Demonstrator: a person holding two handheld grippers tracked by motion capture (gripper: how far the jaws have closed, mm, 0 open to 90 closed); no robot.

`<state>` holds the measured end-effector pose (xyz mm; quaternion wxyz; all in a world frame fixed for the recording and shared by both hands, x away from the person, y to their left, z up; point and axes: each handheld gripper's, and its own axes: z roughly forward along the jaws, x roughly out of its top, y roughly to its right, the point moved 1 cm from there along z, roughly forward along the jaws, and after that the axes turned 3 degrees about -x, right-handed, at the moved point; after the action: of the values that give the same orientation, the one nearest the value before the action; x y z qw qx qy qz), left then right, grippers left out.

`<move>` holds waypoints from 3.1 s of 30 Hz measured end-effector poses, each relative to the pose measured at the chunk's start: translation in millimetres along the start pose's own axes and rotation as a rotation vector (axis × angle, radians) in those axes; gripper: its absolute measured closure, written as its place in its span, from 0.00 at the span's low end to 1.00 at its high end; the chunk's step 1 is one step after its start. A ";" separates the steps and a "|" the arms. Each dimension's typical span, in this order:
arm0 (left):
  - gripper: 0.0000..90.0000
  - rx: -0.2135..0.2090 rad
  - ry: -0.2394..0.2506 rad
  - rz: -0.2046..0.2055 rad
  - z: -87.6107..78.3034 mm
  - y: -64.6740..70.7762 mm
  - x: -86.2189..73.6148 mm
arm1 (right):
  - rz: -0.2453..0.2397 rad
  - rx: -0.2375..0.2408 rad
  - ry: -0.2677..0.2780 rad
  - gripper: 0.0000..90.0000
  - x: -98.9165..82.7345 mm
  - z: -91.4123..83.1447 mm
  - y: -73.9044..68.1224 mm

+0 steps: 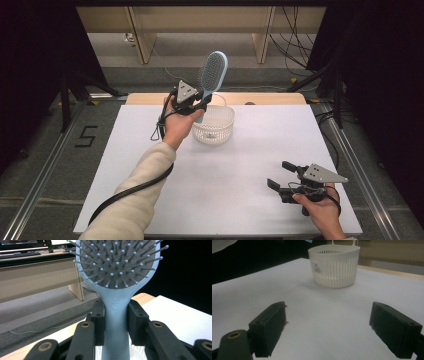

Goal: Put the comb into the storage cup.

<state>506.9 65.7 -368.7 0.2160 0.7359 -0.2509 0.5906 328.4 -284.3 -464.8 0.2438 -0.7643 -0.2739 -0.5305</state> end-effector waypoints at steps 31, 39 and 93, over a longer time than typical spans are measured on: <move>0.77 -0.002 0.001 0.011 8.9 -1.6 -1.6 | 0.002 0.004 0.001 0.16 -0.3 0.1 0.3; 0.77 -0.005 0.002 0.018 11.0 -1.1 -2.9 | 0.001 0.005 0.003 0.16 -0.2 0.1 0.4; 0.77 -0.050 0.011 0.063 22.1 -1.8 -12.6 | -0.002 0.008 -0.001 0.16 -0.4 0.1 0.4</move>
<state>522.6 54.9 -385.7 0.2171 0.7188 -0.2874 0.5946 328.6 -284.5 -465.2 0.2463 -0.7633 -0.2767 -0.5293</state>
